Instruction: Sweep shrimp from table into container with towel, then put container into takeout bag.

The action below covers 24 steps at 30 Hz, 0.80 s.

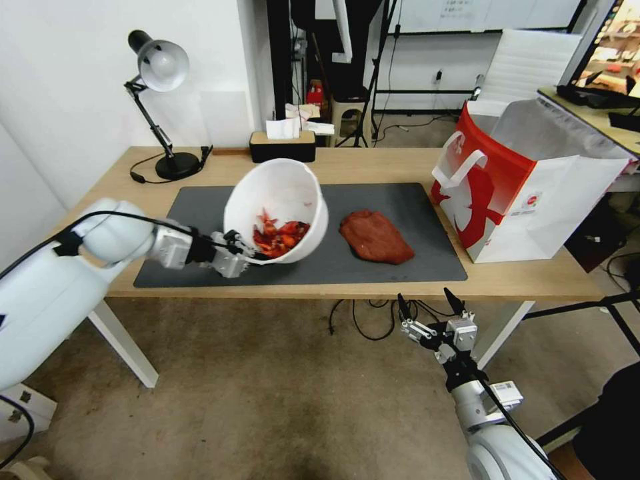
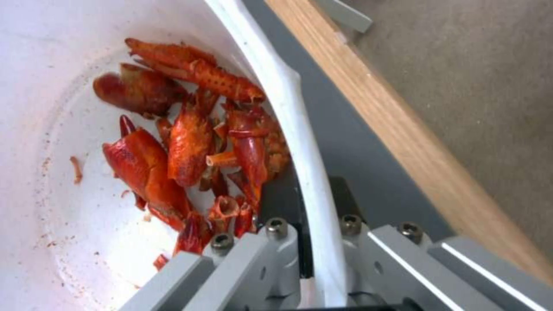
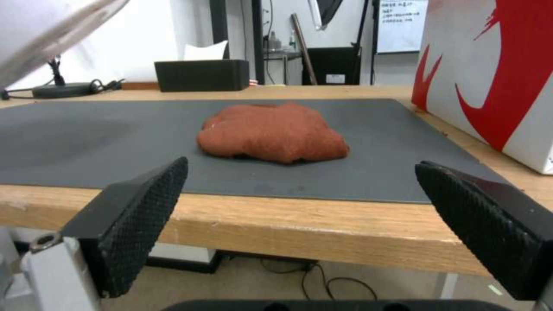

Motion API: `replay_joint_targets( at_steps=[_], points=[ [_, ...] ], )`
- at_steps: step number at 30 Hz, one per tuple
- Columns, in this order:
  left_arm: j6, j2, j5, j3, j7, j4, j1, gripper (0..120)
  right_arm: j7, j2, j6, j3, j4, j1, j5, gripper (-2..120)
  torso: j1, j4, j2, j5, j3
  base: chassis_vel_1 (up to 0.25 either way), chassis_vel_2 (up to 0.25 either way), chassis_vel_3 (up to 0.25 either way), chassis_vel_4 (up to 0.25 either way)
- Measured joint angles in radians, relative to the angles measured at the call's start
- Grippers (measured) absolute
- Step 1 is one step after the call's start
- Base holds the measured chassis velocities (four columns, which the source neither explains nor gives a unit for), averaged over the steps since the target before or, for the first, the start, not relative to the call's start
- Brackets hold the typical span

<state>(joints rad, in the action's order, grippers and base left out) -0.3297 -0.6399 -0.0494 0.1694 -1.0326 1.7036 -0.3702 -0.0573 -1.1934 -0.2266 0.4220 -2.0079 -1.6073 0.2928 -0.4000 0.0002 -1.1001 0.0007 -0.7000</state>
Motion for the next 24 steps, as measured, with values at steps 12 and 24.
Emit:
replay_joint_targets(
  at_steps=[12,24],
  points=[
    [0.001,-0.220,0.015,0.235,-0.015,-0.170,0.357,0,0.000,0.000,0.000,0.000,0.000,0.000,0.000,100,0.000,-0.0002,0.000,-0.0011,0.000,0.000,0.000,0.000,0.000],
    [-0.003,-0.480,-0.005,0.363,-0.031,-0.406,0.515,0,0.000,0.000,0.000,0.000,0.000,0.000,0.000,100,0.000,-0.0004,0.000,-0.0002,0.000,0.000,0.000,0.000,0.000]
  ],
)
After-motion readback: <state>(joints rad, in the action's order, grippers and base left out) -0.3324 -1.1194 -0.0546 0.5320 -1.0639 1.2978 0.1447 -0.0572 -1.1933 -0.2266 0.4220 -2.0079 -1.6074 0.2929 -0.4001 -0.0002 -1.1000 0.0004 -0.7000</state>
